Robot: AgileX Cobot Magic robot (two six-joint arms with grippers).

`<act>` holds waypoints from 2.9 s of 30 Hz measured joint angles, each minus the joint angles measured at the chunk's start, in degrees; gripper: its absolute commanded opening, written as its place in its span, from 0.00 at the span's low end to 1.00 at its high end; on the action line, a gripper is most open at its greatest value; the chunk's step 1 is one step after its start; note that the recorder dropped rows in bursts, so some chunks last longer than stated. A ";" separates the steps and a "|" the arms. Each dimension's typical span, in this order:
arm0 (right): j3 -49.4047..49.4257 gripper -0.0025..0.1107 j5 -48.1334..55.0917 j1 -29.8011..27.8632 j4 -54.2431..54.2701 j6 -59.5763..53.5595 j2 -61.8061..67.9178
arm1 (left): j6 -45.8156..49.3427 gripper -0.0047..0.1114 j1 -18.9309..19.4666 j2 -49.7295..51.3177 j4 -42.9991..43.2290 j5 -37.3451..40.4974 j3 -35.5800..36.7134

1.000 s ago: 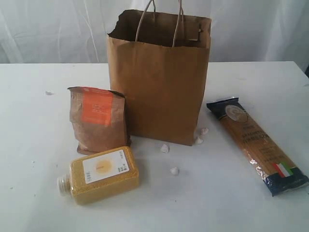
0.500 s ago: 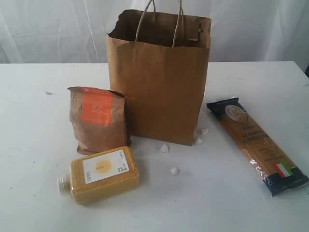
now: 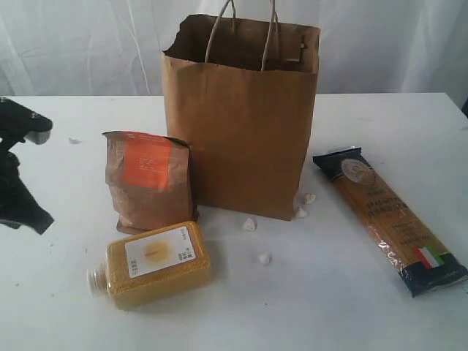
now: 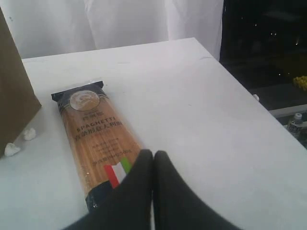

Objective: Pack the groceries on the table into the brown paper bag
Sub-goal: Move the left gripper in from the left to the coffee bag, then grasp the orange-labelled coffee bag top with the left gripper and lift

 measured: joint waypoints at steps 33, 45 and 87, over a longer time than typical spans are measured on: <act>0.00 0.02 0.00 0.00 0.00 0.00 0.00 | 81.77 0.63 -0.03 5.93 -58.02 -18.58 -10.80; 0.00 0.02 0.00 0.00 0.00 0.00 0.00 | 81.82 0.63 -0.03 16.14 -45.58 -17.68 -10.80; 0.00 0.02 0.00 0.00 0.00 0.00 0.00 | 71.17 0.04 -0.39 -3.94 -38.88 -5.03 -10.69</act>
